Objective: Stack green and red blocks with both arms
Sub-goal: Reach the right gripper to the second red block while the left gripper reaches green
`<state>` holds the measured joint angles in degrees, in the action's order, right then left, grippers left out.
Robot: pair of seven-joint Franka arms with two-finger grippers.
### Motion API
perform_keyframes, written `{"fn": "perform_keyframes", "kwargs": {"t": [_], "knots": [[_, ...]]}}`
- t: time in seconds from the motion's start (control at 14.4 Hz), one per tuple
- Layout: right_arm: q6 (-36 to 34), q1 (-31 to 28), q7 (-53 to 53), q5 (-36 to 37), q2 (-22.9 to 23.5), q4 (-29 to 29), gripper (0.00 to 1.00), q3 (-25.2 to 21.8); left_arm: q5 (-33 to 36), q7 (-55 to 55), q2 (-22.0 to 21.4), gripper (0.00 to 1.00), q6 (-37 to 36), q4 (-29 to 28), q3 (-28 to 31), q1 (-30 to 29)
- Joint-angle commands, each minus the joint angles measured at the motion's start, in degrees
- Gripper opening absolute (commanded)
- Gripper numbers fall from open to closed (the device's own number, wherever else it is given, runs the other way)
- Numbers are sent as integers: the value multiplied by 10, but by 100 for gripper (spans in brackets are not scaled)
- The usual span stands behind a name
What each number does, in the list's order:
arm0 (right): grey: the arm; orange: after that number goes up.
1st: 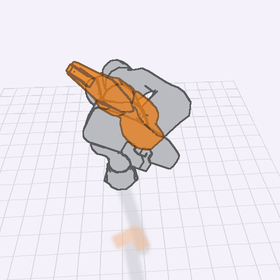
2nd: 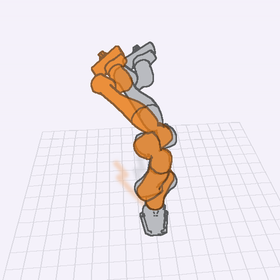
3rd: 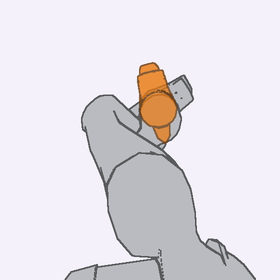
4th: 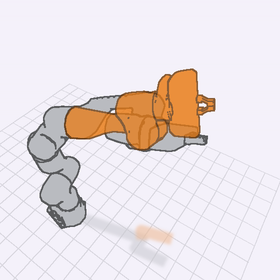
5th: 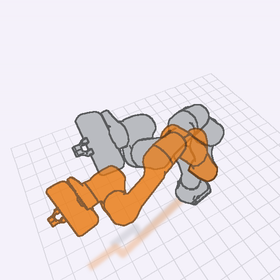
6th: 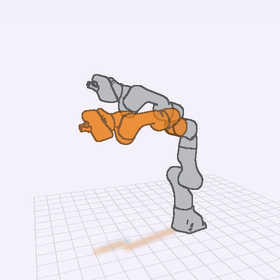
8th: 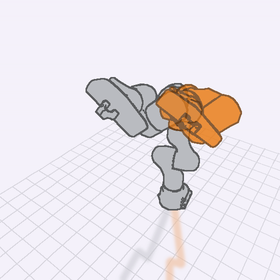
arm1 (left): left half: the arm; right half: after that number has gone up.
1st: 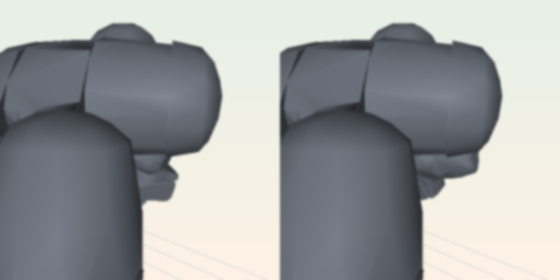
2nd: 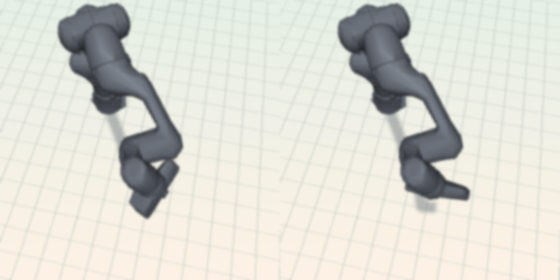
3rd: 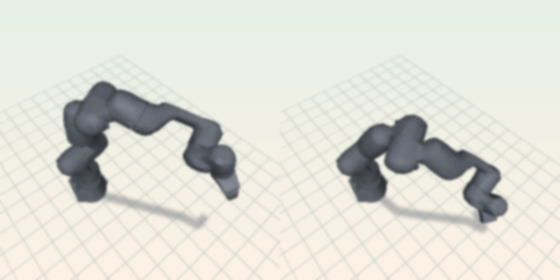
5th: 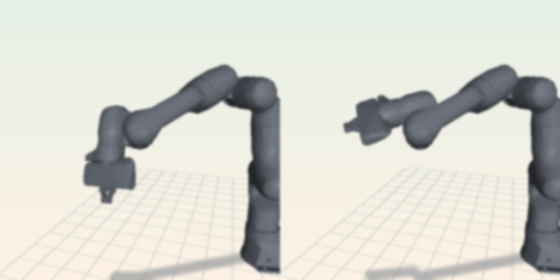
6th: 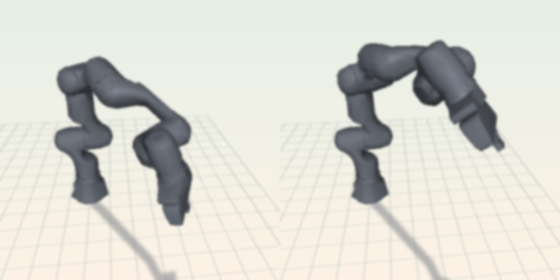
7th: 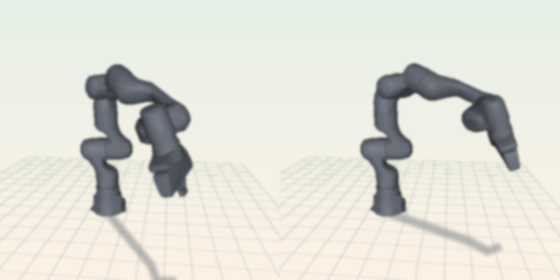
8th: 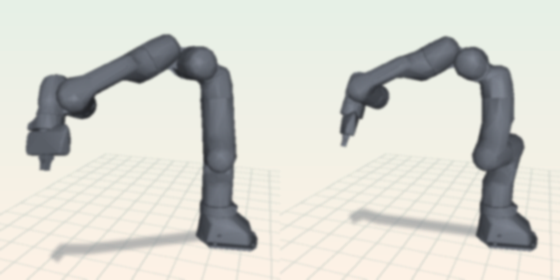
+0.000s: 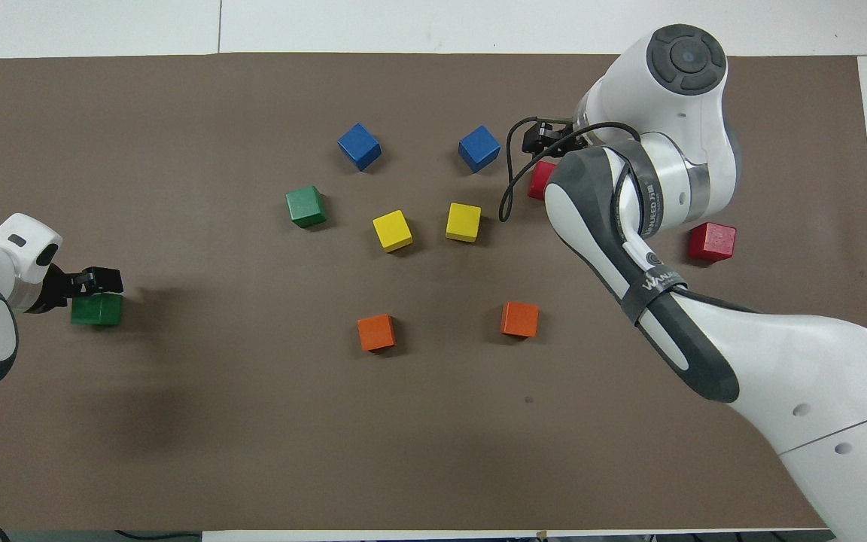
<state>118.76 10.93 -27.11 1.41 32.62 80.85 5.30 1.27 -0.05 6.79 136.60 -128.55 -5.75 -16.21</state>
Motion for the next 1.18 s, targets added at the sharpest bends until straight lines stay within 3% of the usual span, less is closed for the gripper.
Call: {"fn": "perform_keyframes", "kwargs": {"t": [0.0, 0.28, 0.42, 0.7, 1.11], "knots": [[9, 7, -22, 3, 17, -18, 100, 1, -5, 14, -8, 100, -45, 43, -4, 5], [38, 17, -41, 5, 38, -18, 100, 0, -48, -19, 73, 100, -246, 315, -4, 68], [49, 17, -41, 6, 45, -18, 100, 0, -57, -105, 102, 100, -271, 384, -4, 114], [69, 16, -41, 10, 45, -16, 100, 0, -58, -207, 120, 100, -254, 391, -4, 200], [86, 8, -34, 16, 38, 25, 100, -1, -19, -301, 221, 100, -208, 437, -2, 278]]}}
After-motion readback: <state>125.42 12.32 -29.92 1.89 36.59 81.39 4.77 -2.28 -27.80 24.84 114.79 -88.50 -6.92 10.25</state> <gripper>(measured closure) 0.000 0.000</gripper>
